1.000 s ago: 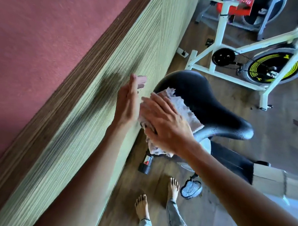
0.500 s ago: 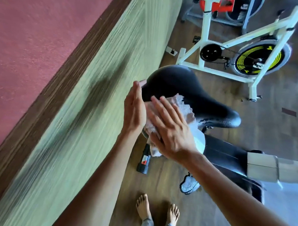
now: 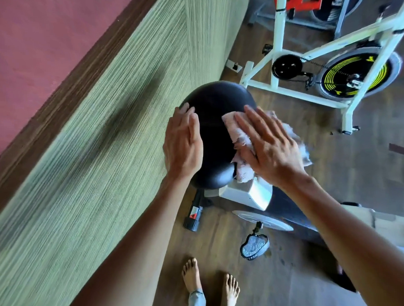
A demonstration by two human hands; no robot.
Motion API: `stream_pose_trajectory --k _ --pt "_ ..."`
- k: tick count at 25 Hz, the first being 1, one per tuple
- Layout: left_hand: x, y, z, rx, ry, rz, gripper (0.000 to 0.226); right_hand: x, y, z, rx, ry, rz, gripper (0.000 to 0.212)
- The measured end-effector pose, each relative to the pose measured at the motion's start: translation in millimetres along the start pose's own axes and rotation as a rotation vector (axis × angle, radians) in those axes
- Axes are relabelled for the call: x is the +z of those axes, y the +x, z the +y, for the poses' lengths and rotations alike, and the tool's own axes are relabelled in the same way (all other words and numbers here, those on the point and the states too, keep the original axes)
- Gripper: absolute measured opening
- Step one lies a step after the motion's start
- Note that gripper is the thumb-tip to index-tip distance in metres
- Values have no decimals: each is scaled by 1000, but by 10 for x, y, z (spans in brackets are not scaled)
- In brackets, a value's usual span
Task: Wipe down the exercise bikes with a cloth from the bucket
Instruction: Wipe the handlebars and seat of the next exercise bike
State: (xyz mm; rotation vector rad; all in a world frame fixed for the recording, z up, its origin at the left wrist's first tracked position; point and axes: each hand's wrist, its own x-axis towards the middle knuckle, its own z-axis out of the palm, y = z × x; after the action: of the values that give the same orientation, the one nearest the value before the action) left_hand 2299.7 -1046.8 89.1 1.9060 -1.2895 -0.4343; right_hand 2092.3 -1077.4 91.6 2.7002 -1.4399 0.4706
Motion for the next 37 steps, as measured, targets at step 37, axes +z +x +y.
stream_pose_trajectory --k 37 --pt "-4 -27 45 156 554 -155 65 -44 127 26 88 89 -81 63"
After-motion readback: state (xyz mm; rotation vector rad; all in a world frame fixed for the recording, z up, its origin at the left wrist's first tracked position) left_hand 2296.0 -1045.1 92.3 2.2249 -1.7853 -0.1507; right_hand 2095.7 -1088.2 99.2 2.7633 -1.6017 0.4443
